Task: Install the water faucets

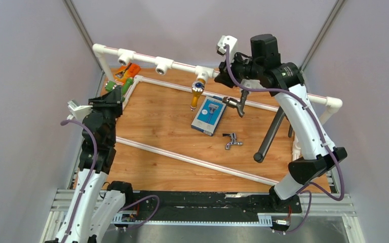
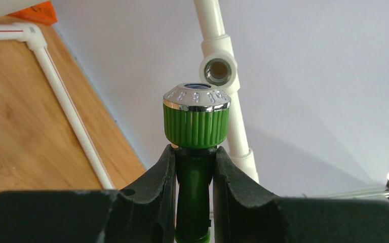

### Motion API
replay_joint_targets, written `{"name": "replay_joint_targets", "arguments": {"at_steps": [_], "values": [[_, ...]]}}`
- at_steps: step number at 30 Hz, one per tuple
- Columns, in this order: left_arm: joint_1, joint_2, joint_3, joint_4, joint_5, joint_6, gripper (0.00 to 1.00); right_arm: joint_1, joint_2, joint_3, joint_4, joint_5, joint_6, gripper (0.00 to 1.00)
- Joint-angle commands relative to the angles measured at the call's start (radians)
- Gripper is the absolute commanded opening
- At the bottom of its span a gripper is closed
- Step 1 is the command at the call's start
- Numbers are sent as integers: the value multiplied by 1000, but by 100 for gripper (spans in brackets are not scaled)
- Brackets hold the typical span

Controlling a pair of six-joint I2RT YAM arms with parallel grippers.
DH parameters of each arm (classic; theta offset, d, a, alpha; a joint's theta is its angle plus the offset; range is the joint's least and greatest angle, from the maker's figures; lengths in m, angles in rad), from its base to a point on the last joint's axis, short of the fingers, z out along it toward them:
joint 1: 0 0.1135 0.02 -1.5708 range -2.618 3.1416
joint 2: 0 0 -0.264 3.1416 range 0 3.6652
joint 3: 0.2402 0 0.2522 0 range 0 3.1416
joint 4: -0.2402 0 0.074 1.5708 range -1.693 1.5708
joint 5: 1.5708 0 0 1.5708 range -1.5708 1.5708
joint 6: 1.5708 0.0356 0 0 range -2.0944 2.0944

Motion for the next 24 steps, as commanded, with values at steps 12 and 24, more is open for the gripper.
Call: {"name": "replay_joint_targets", "arguments": {"at_steps": [12, 24], "values": [[146, 191, 106, 263, 196, -312, 0, -34, -209, -357, 327, 463, 530, 0], [152, 384, 218, 250, 211, -470, 0, 43, -277, -491, 364, 423, 496, 0]]}}
